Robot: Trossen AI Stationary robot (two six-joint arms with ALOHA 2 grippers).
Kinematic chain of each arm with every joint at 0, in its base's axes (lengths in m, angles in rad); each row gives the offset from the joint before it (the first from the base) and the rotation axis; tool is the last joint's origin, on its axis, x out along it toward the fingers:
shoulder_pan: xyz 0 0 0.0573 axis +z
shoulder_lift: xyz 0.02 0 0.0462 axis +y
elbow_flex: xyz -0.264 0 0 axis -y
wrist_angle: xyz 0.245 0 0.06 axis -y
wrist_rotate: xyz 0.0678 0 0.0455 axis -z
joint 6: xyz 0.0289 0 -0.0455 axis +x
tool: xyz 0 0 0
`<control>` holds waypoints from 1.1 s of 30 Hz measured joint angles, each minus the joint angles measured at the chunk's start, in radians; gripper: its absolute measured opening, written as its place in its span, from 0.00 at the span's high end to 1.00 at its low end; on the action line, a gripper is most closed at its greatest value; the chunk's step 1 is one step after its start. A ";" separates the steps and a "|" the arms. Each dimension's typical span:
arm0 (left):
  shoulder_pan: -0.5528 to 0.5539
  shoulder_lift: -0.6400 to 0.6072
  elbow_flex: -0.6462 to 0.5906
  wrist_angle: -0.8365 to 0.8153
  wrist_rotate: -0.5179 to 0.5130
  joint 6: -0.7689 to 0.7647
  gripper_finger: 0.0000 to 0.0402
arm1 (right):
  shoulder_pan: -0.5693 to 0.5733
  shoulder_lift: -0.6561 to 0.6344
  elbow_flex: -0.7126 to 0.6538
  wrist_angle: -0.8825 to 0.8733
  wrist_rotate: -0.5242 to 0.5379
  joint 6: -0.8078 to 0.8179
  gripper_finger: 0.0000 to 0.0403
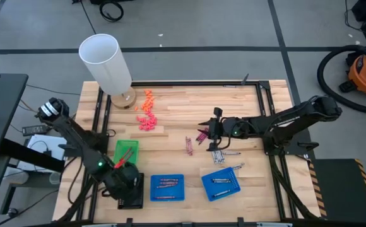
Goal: Sort crayons
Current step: Put the white crayon into the black basket, then put the black crayon into the right blue basket
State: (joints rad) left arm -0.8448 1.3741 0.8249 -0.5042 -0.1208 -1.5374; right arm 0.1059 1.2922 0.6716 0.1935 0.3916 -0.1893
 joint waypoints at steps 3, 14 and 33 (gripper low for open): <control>-0.030 0.052 0.000 -0.012 0.005 -0.070 0.89 | -0.003 -0.005 0.000 0.017 0.002 -0.027 0.70; -0.032 0.160 0.000 -0.007 0.045 -0.150 0.83 | -0.034 -0.009 0.000 0.134 -0.041 -0.124 0.70; 0.078 -0.003 0.001 -0.002 0.105 0.136 0.63 | -0.092 0.033 0.000 0.060 -0.176 -0.049 0.71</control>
State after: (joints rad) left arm -0.7670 1.3707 0.8262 -0.5064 -0.0156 -1.4018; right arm 0.0138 1.3248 0.6712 0.2539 0.2157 -0.2386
